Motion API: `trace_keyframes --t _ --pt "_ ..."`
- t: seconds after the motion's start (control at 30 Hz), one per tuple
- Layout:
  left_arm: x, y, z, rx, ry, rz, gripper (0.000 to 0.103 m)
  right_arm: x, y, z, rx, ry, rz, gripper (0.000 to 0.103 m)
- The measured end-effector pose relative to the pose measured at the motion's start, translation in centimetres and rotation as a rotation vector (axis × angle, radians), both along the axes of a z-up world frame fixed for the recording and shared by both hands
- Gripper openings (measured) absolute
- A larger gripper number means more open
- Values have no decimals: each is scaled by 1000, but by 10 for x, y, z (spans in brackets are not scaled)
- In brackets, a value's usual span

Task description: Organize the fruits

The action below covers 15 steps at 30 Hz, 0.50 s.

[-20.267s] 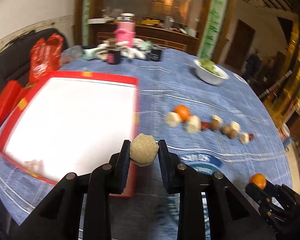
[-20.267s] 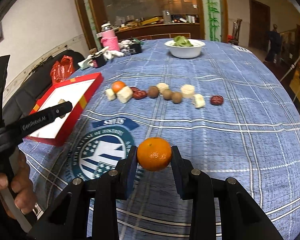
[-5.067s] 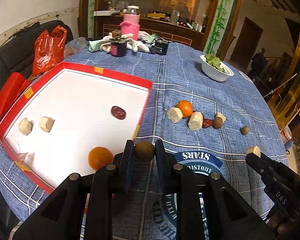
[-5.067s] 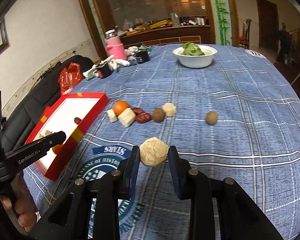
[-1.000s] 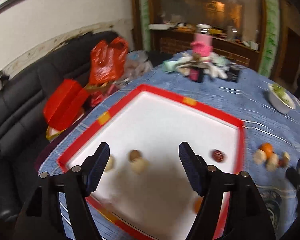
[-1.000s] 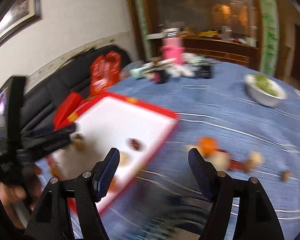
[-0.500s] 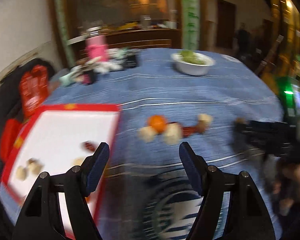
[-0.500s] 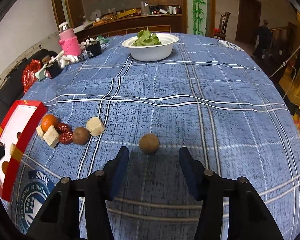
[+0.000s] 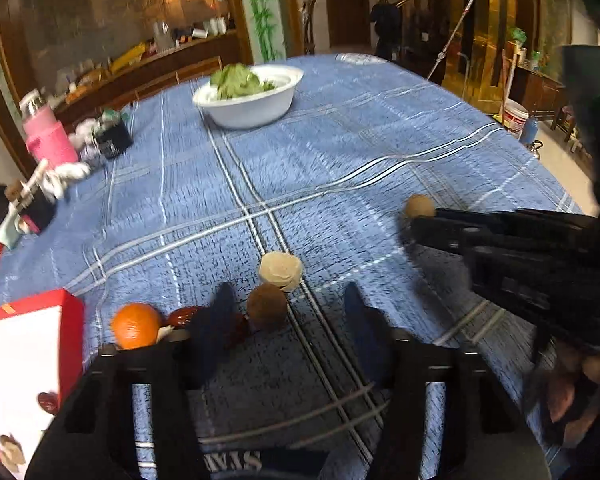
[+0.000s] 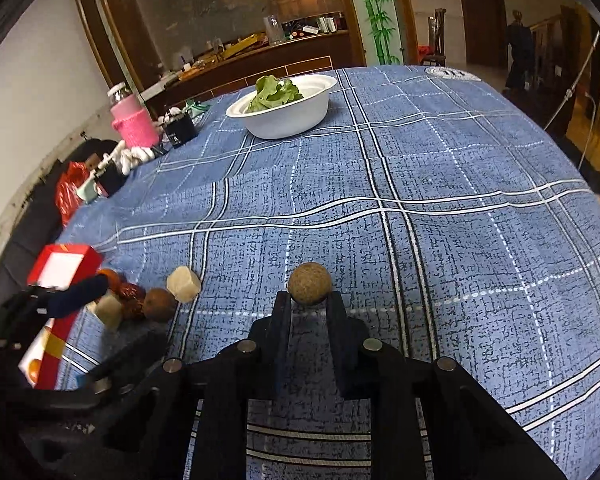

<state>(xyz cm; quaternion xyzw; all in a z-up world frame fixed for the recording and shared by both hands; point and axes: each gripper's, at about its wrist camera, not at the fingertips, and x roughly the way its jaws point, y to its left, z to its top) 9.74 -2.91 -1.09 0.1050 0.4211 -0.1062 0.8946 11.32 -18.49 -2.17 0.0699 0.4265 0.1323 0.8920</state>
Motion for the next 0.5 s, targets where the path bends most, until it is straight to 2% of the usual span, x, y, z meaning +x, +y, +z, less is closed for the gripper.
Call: trace_keyframes --t 0.03,0.07,0.23,0.4,0.5 --pt "3 -1 -3 42 -10 26 26 1 0 1 8 1 3 19" --pt "6 -2 -6 65 -7 30 19 2 0 1 18 4 8 19" --pt "-8 -4 -6 94 -23 3 19 0 -4 4 43 -4 7 19" --pt "-28 2 1 65 -49 21 18 -2 -3 5 40 -14 9 19" --pt "-46 10 14 13 -79 49 19 -3 -3 6 35 -22 10 19"
